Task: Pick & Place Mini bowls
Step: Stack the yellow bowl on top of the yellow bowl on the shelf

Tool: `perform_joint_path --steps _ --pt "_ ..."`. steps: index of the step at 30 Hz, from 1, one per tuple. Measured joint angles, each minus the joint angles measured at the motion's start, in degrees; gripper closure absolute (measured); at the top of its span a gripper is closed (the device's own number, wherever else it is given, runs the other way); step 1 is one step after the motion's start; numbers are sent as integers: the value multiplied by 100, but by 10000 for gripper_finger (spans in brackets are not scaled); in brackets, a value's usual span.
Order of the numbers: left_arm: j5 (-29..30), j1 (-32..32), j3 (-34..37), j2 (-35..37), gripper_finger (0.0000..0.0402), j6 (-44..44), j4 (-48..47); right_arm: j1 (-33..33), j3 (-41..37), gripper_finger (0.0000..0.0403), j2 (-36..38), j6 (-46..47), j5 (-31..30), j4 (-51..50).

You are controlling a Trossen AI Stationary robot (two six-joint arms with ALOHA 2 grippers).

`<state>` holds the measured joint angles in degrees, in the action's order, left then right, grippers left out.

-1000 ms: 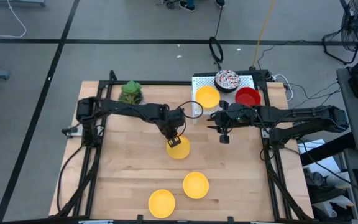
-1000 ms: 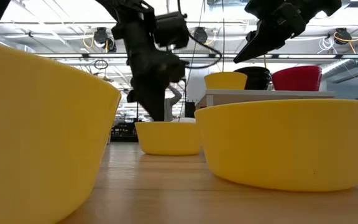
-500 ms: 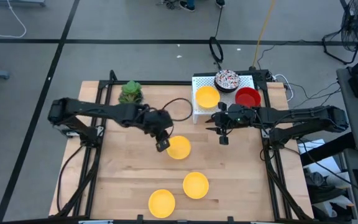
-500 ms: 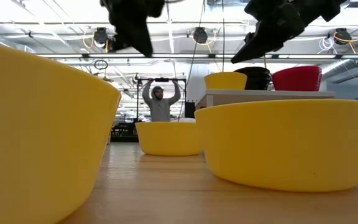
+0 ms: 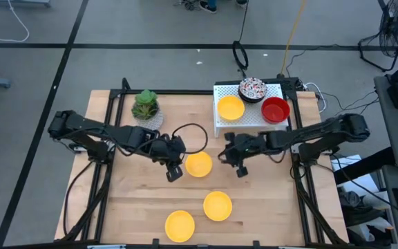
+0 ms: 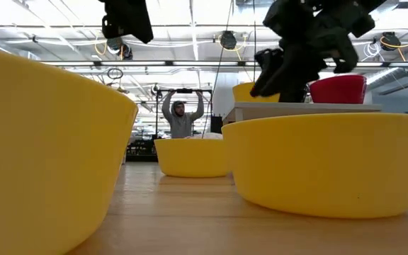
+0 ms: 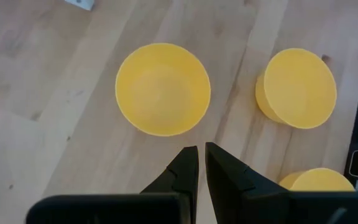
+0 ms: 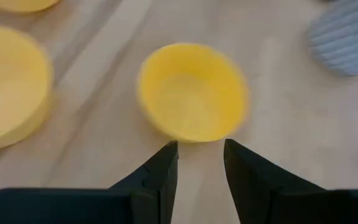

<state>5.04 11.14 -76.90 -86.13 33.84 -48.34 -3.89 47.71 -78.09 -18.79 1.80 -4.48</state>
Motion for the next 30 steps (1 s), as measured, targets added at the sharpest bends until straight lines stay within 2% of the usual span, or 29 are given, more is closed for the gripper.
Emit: perform_joint_path --steps 4,6,13,16,24,28,30 --pt "2 63 2 -2 369 150 -21 -92 376 282 -577 -30 751 19" --pt "6 90 2 -2 369 238 -56 -160 568 276 -835 -37 917 3" --pt "7 221 2 -2 369 313 -364 -384 945 229 -1547 -352 889 42" --pt "3 255 2 -2 369 314 -472 -412 978 218 -1868 -456 890 514" --pt "-53 302 2 -2 369 386 -562 -405 975 226 -2556 -494 866 1373" --pt "-55 318 2 -2 369 388 -560 -399 971 236 -2704 -492 832 1337" --pt "-55 318 2 -2 369 388 -560 -401 970 245 -2723 -495 570 1253"
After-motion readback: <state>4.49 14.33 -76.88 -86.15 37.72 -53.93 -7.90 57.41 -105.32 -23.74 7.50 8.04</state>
